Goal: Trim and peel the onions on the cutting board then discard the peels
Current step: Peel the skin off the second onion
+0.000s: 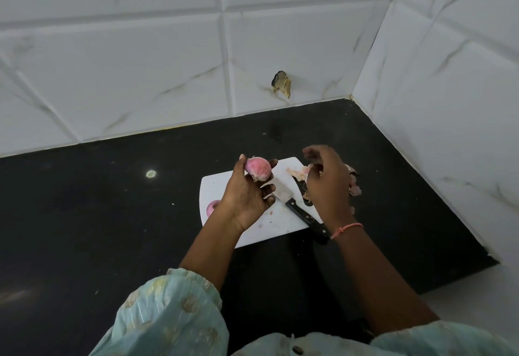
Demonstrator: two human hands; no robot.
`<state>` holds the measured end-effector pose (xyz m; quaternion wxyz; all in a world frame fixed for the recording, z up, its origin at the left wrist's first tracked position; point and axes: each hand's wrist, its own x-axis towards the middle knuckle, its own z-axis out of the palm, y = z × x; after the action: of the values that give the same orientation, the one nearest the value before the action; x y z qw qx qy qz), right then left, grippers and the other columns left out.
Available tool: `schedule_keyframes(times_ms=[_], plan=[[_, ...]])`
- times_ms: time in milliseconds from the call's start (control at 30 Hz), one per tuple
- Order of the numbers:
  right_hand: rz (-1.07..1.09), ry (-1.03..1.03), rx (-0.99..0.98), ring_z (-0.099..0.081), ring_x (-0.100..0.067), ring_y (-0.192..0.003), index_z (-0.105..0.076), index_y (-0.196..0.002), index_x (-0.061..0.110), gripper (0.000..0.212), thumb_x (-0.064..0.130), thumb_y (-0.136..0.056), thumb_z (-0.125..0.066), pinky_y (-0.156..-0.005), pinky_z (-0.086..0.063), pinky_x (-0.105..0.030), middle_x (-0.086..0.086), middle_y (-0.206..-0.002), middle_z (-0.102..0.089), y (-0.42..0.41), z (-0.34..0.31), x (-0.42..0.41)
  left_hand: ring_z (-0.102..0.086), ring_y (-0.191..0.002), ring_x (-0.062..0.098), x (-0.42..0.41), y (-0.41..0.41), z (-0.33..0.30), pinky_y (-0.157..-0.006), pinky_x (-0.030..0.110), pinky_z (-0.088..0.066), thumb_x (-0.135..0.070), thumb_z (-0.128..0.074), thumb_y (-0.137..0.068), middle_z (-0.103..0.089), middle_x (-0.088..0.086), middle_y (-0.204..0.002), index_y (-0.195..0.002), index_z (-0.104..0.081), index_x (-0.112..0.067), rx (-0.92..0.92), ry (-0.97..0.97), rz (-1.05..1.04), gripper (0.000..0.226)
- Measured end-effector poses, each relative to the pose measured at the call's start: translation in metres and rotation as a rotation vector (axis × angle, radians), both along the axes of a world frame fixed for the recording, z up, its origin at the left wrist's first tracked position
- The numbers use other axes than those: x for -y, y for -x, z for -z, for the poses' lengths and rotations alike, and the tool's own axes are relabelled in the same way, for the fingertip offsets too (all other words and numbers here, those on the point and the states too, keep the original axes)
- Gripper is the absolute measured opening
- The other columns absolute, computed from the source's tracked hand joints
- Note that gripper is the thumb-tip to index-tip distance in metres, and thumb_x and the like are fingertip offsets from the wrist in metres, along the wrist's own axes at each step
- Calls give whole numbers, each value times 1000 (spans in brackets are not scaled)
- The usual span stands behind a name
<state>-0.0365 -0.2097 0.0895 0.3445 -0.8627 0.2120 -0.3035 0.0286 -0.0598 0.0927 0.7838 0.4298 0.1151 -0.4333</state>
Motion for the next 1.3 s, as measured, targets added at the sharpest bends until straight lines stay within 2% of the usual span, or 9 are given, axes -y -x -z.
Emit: schedule_keyframes(times_ms=[133, 333, 500, 567, 700, 933, 1033, 1200, 1300], plan=[[79, 122, 96, -56, -13, -91, -66, -84, 11, 20, -9, -82, -64, -76, -53, -26, 0, -94, -61, -3, 0, 3, -52, -68, 13, -2, -1, 0, -60, 25, -38, -65, -27, -100, -60, 1, -84, -113, -72, -16, -36, 68, 20, 68], [147, -20, -67, -63, -17, -103, -61, -117, 7, 22, 5, -98, -51, -88, -55, -33, -7, -111, -65, 0, 9, 24, -51, -63, 13, -1, -1, -5, -60, 24, -39, -60, -24, -103, -65, 3, -81, -107, -66, -17, -17, 103, 12, 61], [182, 74, 83, -59, -17, -99, -64, -103, 12, 26, -3, -82, -70, -83, -57, -36, -5, -110, -57, 7, 9, 22, -53, -62, 13, 0, 0, -6, -54, 22, -43, -62, -28, -102, -69, 6, -83, -110, -63, -11, -7, 78, 9, 62], [106, -12, -29, -61, -16, -103, -65, -111, 14, 23, 9, -89, -66, -87, -55, -36, 0, -109, -63, 5, 5, 21, -53, -62, 12, 0, 1, -5, -54, 22, -43, -64, -31, -101, -68, 6, -83, -109, -64, -9, -3, 65, 9, 65], [-340, -80, -170, -39, -7, -137, -51, -139, 25, 47, 22, -94, -63, -108, -33, -24, 7, -146, -46, 3, -11, 1, -54, -60, 12, 1, 1, -6, -52, 21, -45, -68, -34, -97, -64, 6, -82, -99, -66, -8, 6, 53, 14, 68], [-384, -51, 159, -65, -4, -96, -73, -104, 13, 18, 15, -86, -73, -83, -55, -20, 5, -102, -71, -2, -20, -29, -52, -62, 11, 2, 6, -11, -63, 25, -41, -67, -32, -99, -59, 6, -82, -108, -68, -14, 51, 36, 7, 65], [-355, 2, 161, -64, -5, -92, -73, -100, 9, 13, 9, -87, -70, -81, -51, -14, 3, -98, -71, -2, -16, -28, -52, -62, 11, 2, 8, -13, -63, 25, -42, -68, -31, -99, -57, 6, -81, -113, -64, -11, 48, 13, 5, 67], [-387, 57, 138, -62, -4, -92, -68, -100, 6, 10, 7, -91, -65, -79, -50, -14, 0, -100, -68, 1, -16, -31, -52, -76, 16, 4, 8, -14, -70, 27, -43, -65, -35, -99, -57, 17, -111, -123, -63, -8, 59, 16, -52, 69], [-406, 49, 137, -62, -6, -91, -65, -97, 6, 6, 8, -92, -63, -77, -52, -20, 1, -97, -66, 1, -17, -30, -51, -68, 14, 5, 9, -14, -63, 26, -46, -65, -35, -99, -59, 16, -100, -130, -59, -4, 71, 1, -70, 72]])
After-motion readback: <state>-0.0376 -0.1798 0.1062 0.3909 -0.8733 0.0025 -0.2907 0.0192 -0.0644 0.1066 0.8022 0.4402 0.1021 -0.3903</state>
